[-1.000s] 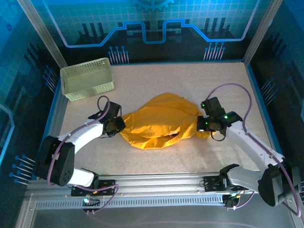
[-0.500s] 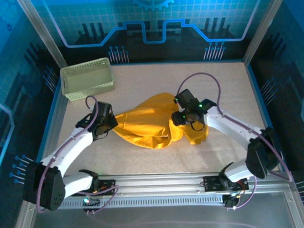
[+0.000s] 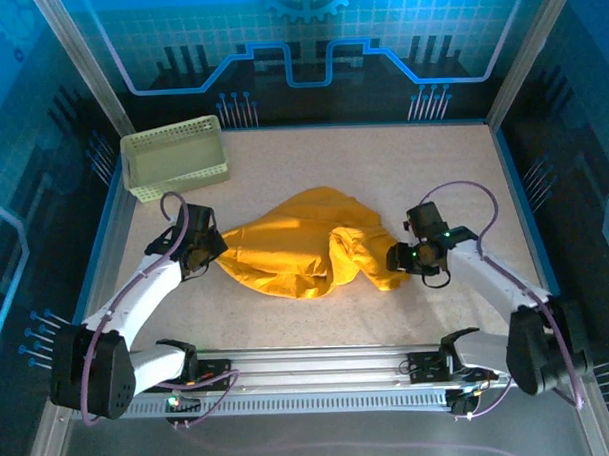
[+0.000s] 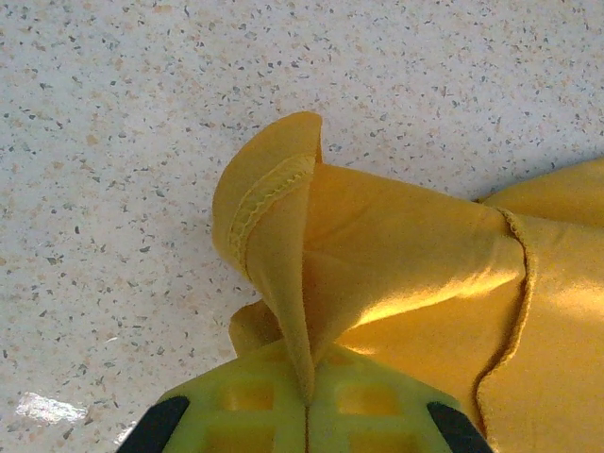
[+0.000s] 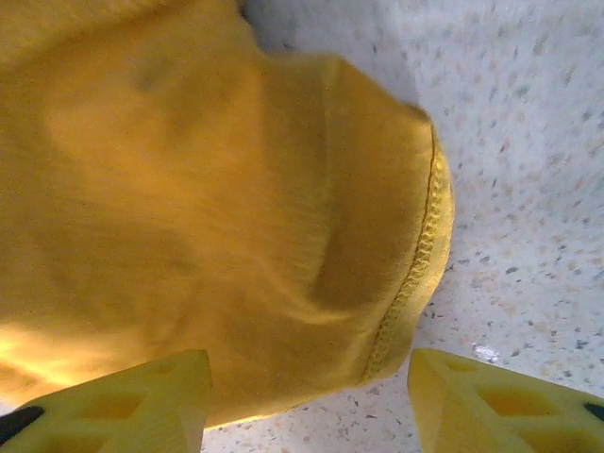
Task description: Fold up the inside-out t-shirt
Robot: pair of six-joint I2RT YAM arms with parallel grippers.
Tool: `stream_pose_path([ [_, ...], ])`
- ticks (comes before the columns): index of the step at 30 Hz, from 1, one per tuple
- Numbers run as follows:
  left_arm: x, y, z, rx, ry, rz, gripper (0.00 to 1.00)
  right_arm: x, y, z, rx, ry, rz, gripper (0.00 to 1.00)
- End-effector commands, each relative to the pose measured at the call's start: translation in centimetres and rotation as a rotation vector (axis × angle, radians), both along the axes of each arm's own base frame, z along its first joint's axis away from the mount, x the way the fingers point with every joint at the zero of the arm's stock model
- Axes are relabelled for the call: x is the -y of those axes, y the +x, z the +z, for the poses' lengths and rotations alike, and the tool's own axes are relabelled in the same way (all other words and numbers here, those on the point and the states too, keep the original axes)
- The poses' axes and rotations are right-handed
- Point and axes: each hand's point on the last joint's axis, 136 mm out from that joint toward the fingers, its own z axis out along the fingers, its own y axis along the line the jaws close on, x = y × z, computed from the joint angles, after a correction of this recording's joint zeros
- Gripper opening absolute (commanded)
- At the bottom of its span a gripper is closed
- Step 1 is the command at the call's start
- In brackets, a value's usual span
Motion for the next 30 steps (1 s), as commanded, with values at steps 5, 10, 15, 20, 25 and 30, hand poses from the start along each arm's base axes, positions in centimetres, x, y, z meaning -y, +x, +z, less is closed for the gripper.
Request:
stream_pose_path([
  [5,0.1,-0.2,-0.4,-0.017,-0.012,-0.016,0.00,-1.2,1.4,-1.5,-0.016,0.070,-0.039,0.53],
  [10,0.0,-0.3,-0.3,-0.018,-0.011,-0.014,0.00,-0.2,1.0,-1.7,-0.035,-0.005,-0.062,0.33],
  [15,-0.1,0.0,0.9,0.005,0.001,-0.018,0.00,1.3,0.9,0.7,0.014,-0.082,-0.084,0.12],
  [20,-1.1,0.3,4.7,0.101,0.029,0.006,0.00,3.9,0.7,7.1,0.140,-0.174,-0.125,0.00],
  [25,-2.4,0.5,12.2,0.298,0.033,0.059,0.00,6.1,1.1,17.8,0.377,-0.160,-0.191,0.00],
  [30,-4.2,-1.1,23.7,0.596,0.041,0.134,0.00,7.6,0.5,28.9,0.618,-0.121,-0.236,0.00],
])
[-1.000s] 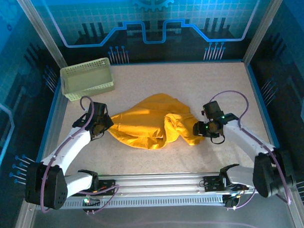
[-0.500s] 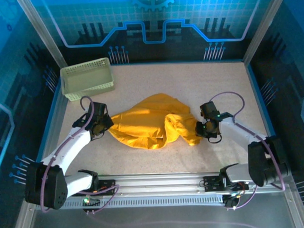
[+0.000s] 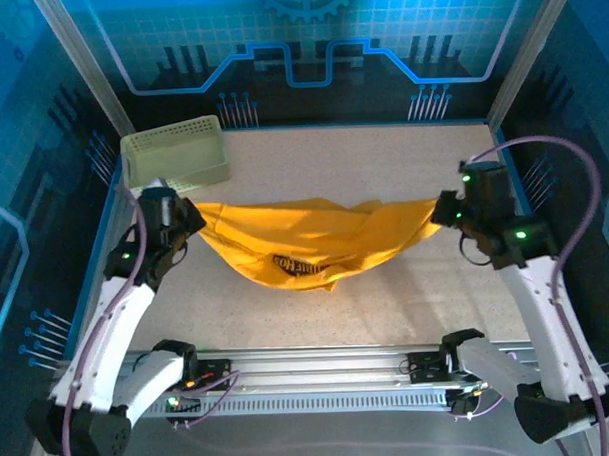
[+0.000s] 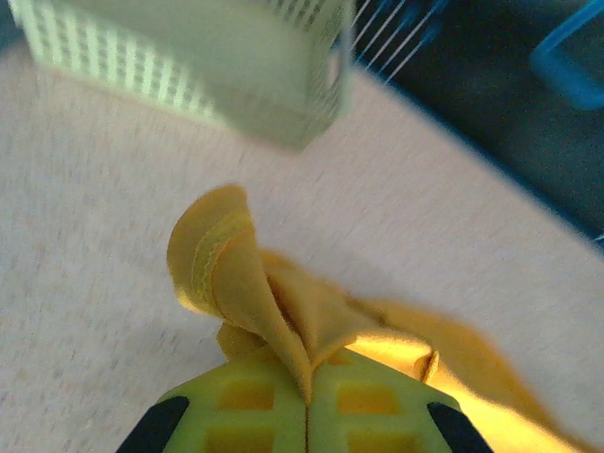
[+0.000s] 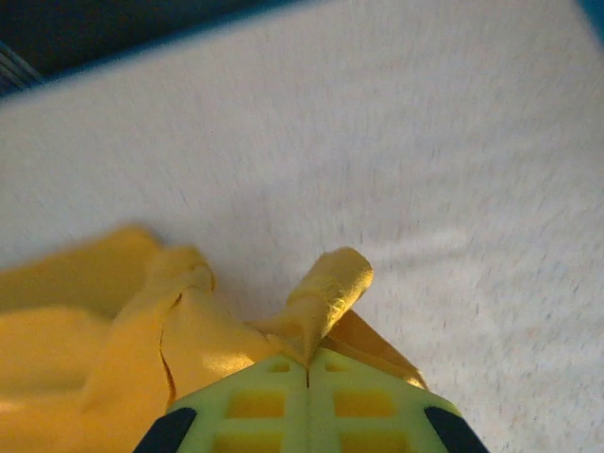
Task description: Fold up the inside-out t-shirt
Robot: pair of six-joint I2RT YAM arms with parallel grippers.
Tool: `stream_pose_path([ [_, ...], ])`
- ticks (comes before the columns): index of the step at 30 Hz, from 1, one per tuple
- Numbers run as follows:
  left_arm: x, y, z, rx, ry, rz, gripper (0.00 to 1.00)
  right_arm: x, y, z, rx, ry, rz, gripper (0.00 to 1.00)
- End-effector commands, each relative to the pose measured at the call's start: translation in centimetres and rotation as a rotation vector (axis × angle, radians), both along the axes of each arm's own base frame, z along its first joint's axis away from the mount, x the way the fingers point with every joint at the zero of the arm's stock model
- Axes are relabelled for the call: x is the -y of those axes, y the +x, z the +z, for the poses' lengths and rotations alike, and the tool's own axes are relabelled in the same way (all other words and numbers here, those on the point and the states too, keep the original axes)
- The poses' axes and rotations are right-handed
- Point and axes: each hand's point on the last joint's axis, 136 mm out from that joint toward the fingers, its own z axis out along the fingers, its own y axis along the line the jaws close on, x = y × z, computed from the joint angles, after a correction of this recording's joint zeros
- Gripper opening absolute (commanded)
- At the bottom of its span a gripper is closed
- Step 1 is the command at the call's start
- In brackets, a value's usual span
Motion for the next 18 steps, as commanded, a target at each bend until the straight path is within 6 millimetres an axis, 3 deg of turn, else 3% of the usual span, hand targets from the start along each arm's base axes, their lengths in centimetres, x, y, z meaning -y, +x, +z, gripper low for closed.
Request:
stream_pose_path([
  [1,-2.4,-2.2,9.0,0.230,0.037,0.094,0.00,2.0,-2.2,5.5,0.095,-0.041,-0.038,0.00],
  [5,-2.8,-5.7,17.6,0.463,0.016,0.094,0.00,2.4,-4.5,14.3,0.317,-0.024,-0.030,0.00],
  [10,-2.3,-10.7,24.8,0.672,-0.031,0.036,0.00,2.2,-9.8,22.9,0.563,0.004,0.009,0.00],
  [15,-2.2,-16.1,30.2,0.866,-0.068,-0.007,0.00,3.4,-15.2,28.4,0.761,-0.017,-0.021,0.00],
  [18,-2.0,-16.3,31.3,0.894,-0.080,-0.018,0.00,3.8,-15.1,29.5,0.787,-0.031,-0.033,0.00],
])
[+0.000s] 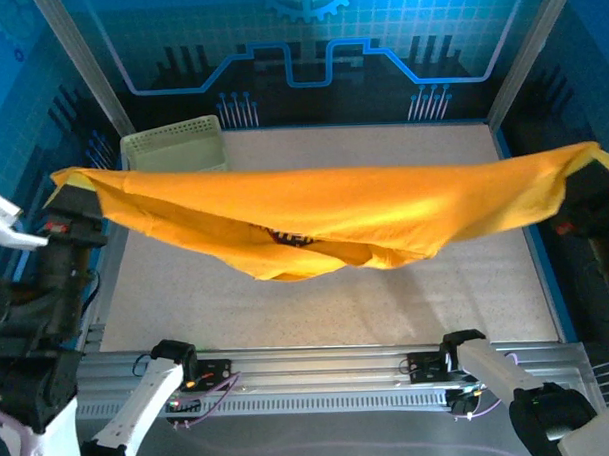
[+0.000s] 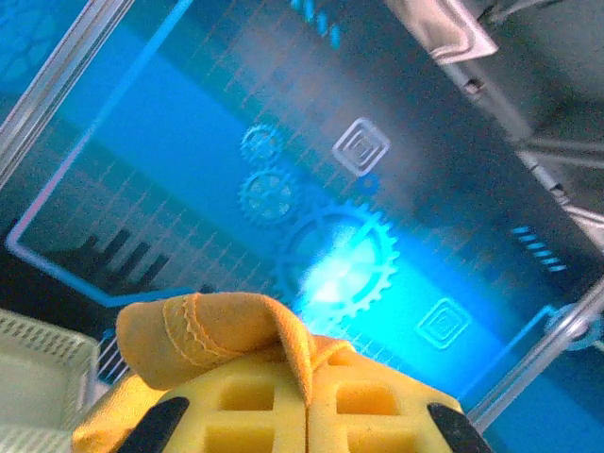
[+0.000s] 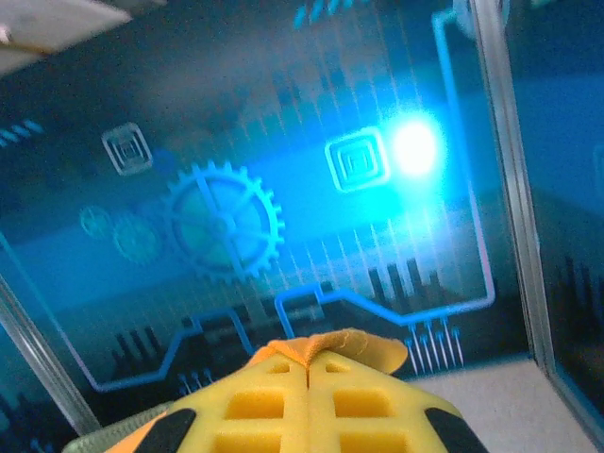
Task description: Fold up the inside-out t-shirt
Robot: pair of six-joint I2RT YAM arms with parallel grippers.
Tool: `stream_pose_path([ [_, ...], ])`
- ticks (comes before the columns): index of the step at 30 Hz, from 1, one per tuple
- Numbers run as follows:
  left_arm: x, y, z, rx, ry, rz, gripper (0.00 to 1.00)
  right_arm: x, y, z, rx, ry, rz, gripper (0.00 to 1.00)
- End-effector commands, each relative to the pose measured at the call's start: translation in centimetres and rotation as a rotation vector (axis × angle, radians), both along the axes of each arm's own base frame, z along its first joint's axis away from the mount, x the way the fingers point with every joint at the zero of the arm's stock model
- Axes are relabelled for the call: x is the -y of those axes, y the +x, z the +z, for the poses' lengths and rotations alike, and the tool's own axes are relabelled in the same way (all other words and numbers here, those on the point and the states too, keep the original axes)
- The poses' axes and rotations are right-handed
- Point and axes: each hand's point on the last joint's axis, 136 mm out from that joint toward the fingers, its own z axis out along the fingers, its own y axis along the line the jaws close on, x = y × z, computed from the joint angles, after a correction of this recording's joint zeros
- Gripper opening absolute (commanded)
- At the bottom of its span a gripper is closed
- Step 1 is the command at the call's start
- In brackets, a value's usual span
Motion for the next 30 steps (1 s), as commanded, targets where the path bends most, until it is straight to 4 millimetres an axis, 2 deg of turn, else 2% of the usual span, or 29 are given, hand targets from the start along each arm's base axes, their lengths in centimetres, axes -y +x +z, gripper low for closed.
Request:
stream_pose_path([
  [1,0.4,0.5,1.6,0.040,0.010,-0.015,0.00,0.7,1.8,-0.6,-0.054,-0.033,-0.047,0.00],
  [4,1.7,5.4,-0.8,-0.089,0.017,-0.061,0.00,0.3,5.8,-2.5,-0.143,-0.046,-0.060,0.00],
  [7,3.3,11.5,-5.7,-0.281,0.016,-0.112,0.00,-0.3,11.3,-6.5,-0.286,-0.066,-0.083,0.00],
  [9,4.0,15.9,-10.3,-0.429,0.004,-0.125,0.00,-0.8,15.0,-10.4,-0.401,-0.080,-0.089,0.00],
  [11,4.5,20.1,-16.2,-0.588,-0.003,-0.118,0.00,-1.1,19.0,-15.4,-0.525,-0.083,-0.101,0.00],
  [14,5.0,25.1,-25.0,-0.814,0.006,-0.106,0.00,-1.0,24.6,-23.8,-0.715,-0.038,-0.089,0.00],
  [17,5.9,29.2,-32.1,-0.999,0.023,-0.125,0.00,-0.2,29.4,-31.1,-0.878,0.011,-0.097,0.00],
  [20,6.8,32.3,-36.6,-1.123,0.037,-0.146,0.00,0.7,32.9,-35.9,-0.977,0.012,-0.129,0.00],
  [23,7.6,34.6,-39.2,-1.177,0.048,-0.170,0.00,1.1,35.6,-38.8,-1.036,0.011,-0.131,0.00],
  [24,7.8,35.0,-39.7,-1.190,0.051,-0.172,0.01,1.1,36.2,-39.6,-1.055,0.004,-0.130,0.08],
  [26,7.8,35.6,-40.9,-1.219,0.063,-0.168,0.18,1.6,37.1,-41.0,-1.100,-0.023,-0.149,0.36],
  [27,7.9,35.8,-41.1,-1.227,0.070,-0.168,0.26,1.8,37.2,-41.4,-1.115,-0.038,-0.160,0.46],
  [28,7.8,36.0,-41.4,-1.237,0.081,-0.163,0.35,2.0,37.2,-41.8,-1.126,-0.055,-0.172,0.56],
  [30,7.3,35.8,-41.6,-1.257,0.113,-0.138,0.55,2.0,36.9,-41.8,-1.121,-0.094,-0.180,0.66],
])
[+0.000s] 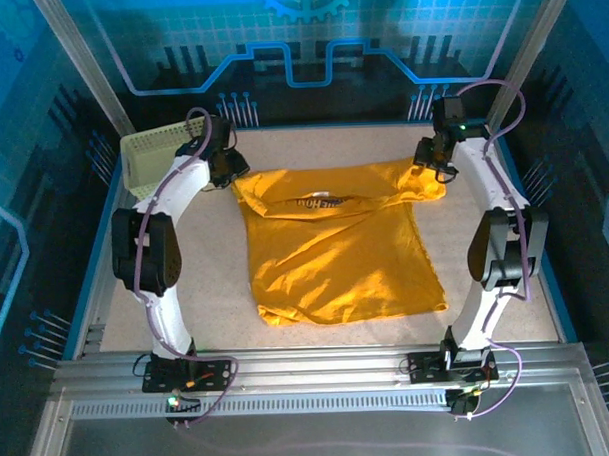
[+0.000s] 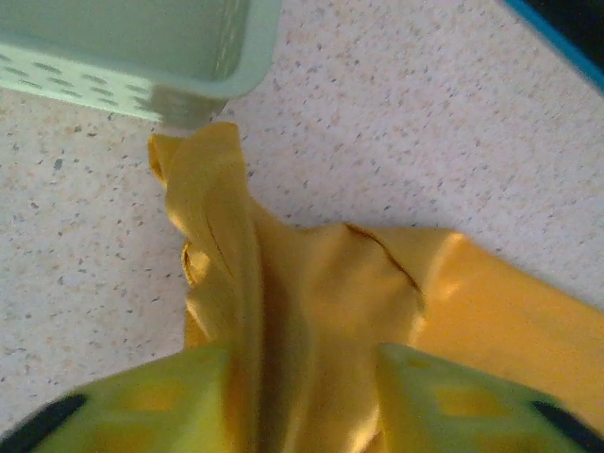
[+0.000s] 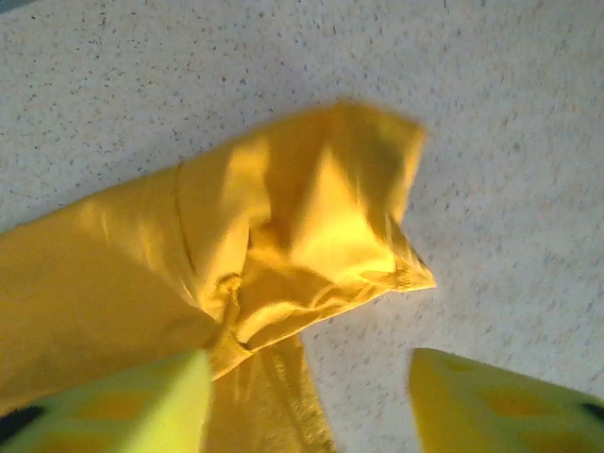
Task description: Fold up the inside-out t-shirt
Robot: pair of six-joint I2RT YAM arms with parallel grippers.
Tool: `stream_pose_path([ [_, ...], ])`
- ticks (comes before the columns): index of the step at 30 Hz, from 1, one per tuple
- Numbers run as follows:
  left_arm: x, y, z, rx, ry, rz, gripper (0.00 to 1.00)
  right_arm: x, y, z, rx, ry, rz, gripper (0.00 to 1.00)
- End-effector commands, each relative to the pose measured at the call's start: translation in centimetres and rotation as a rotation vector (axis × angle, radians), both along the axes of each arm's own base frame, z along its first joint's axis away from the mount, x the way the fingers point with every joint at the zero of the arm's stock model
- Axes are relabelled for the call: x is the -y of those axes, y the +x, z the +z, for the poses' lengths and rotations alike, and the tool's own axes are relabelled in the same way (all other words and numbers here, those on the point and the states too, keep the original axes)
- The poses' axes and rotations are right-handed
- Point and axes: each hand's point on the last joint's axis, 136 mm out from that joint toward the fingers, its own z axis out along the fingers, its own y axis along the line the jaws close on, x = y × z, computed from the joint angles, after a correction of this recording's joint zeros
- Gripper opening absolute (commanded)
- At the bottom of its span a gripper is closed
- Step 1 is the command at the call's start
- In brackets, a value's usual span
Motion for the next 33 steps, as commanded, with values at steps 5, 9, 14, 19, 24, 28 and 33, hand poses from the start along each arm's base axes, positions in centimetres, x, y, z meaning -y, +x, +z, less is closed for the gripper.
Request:
stream_pose_path([
  [5,-1.3,-1.6,2.9,0.005,0.195,0.005,0.66,-1.9,-1.2,1.5,0.033,-0.091,0.100,0.73],
  [9,1.1,-2.3,3.7,0.032,0.264,-0.068,0.69,-7.2,-0.9,-0.5,0.026,-0.008,0.281,0.73],
  [14,1.5,-2.1,0.9,-0.042,0.314,-0.059,0.76,-9.5,0.3,-5.1,-0.080,0.049,0.277,0.74],
  [19,0.9,-1.0,-1.5,-0.085,0.315,-0.047,0.79,-10.0,2.2,-7.9,-0.133,0.112,0.253,0.69],
  [24,0.6,0.8,-2.2,-0.060,0.297,-0.051,0.81,-10.1,3.5,-9.6,-0.163,0.137,0.235,0.70],
  [28,0.2,1.5,-2.8,-0.062,0.282,-0.043,0.81,-9.7,3.9,-10.8,-0.189,0.149,0.211,0.72],
  [33,0.2,2.4,-3.4,-0.061,0.271,-0.048,0.73,-9.0,4.3,-12.1,-0.207,0.175,0.182,0.69],
])
